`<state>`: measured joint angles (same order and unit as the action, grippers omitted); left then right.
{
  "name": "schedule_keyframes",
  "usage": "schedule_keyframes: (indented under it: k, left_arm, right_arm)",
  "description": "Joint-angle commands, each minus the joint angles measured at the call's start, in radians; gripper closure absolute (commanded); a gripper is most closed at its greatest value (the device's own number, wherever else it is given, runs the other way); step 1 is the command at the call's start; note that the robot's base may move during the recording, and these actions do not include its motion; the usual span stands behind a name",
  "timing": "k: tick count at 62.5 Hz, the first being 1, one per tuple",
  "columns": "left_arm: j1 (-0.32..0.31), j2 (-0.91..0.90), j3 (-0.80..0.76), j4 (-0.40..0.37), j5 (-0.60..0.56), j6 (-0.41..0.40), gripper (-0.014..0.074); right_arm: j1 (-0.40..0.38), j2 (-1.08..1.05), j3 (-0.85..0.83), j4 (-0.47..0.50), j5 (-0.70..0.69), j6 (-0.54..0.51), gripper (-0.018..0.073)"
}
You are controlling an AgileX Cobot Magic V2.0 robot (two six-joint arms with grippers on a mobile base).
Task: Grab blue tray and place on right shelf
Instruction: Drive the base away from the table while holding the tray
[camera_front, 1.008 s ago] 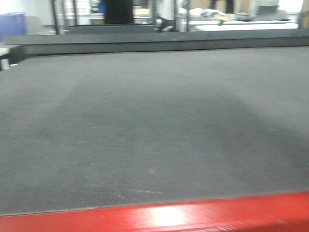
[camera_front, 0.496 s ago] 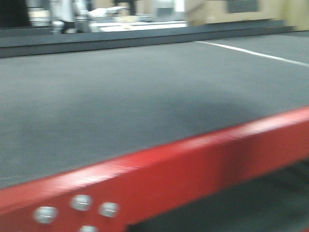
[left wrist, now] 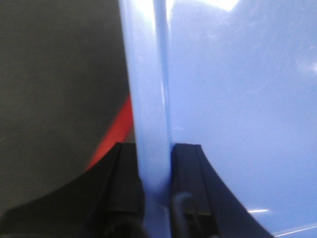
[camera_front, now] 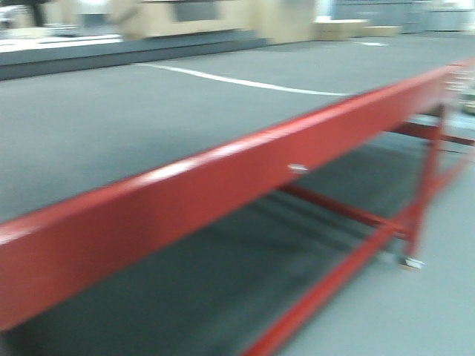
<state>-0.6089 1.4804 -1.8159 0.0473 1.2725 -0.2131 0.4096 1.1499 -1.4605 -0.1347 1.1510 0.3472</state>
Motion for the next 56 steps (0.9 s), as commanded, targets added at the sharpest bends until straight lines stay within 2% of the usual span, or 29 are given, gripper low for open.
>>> schedule_keyframes:
  k: [1,56]
  left_arm:
    - [-0.022,-0.026,-0.021,-0.053,0.063,0.031,0.0644]
    - [-0.022,-0.026,-0.021,-0.053,0.063,0.031,0.0644]
  right_arm:
    - [0.01,-0.021,-0.029,0.032,-0.119,-0.026,0.0502]
    - [0.01,-0.021,-0.029,0.032,-0.119,-0.026,0.0502]
